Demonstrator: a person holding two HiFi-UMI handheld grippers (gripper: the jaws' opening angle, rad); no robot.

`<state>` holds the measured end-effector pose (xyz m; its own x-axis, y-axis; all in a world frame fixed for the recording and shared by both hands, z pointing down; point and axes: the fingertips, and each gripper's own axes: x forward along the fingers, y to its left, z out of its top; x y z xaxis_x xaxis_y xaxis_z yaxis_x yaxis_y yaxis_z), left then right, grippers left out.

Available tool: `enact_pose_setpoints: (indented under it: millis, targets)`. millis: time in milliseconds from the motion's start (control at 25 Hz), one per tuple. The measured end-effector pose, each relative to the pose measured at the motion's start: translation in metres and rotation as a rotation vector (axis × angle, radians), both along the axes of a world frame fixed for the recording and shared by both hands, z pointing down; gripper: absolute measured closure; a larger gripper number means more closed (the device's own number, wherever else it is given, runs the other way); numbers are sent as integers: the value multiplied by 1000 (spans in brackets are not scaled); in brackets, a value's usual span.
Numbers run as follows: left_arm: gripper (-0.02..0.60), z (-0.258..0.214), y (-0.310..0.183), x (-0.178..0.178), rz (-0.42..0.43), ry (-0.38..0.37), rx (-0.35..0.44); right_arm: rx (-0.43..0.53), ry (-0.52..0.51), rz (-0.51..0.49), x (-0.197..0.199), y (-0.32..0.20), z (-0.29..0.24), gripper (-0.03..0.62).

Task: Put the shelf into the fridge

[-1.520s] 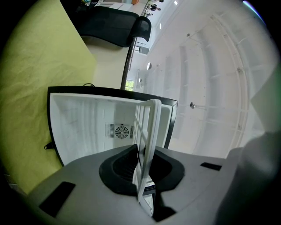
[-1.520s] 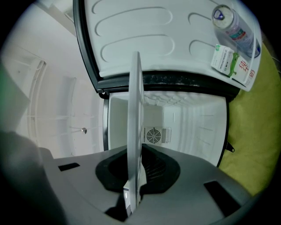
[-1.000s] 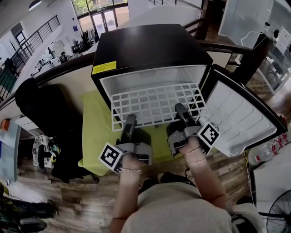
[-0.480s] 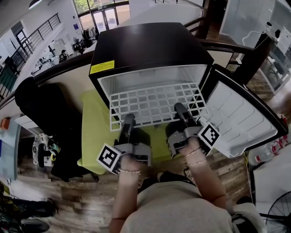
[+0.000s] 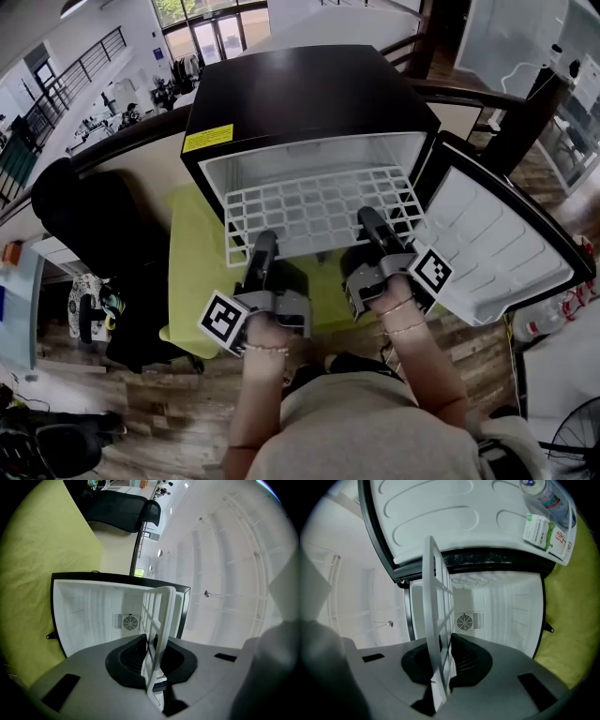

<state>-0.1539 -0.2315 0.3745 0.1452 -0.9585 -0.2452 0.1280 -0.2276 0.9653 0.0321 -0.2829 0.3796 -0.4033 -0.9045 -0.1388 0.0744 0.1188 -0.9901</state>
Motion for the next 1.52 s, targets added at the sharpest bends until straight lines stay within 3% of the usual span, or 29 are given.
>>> enact_pose_setpoints:
  millis: [1520]
  targets:
    - [551,8,-36,-12,7,-51,-18,-4,39,21,-10,-26,5,566]
